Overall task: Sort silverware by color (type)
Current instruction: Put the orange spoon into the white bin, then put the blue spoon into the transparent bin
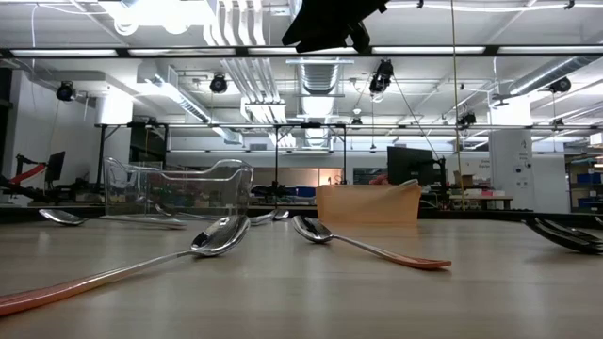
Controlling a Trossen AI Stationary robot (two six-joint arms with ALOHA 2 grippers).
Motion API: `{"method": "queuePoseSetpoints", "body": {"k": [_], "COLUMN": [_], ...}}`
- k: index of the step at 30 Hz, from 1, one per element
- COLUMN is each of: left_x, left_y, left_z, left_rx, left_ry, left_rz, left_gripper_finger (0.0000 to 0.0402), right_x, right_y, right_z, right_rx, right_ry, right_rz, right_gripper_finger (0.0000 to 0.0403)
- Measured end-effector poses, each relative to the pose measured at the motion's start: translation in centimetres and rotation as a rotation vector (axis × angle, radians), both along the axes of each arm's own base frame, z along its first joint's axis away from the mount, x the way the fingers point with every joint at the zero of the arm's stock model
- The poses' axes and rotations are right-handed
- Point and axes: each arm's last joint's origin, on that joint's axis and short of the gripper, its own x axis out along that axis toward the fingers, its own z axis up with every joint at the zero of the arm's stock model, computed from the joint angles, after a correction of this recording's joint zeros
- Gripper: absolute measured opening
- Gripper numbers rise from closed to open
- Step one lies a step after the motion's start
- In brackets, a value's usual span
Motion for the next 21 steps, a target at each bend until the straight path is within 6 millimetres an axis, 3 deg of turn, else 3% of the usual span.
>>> {"method": "queuePoseSetpoints", "body": {"k": [9,21], "left_x": [-0.03,-0.13], "left_y": [-0.09,-0.05], "left_z": [0.00,0.86], "left_rx": [-0.020,-0.072], "left_ry": [0.017,0.004], "left_rz": [0.000,-0.029], "left_gripper_finger": [0.0011,0.0068], "right_x": [0.00,-0.03], "right_y": [0.00,0.00], "right_z": [0.00,-0.07], "right_rx": [-0.001,-0.003], "right_ry": [0.001,0.010], "right_rz": [0.000,0.001], "right_gripper_finger": [0.0178,0.0178]}}
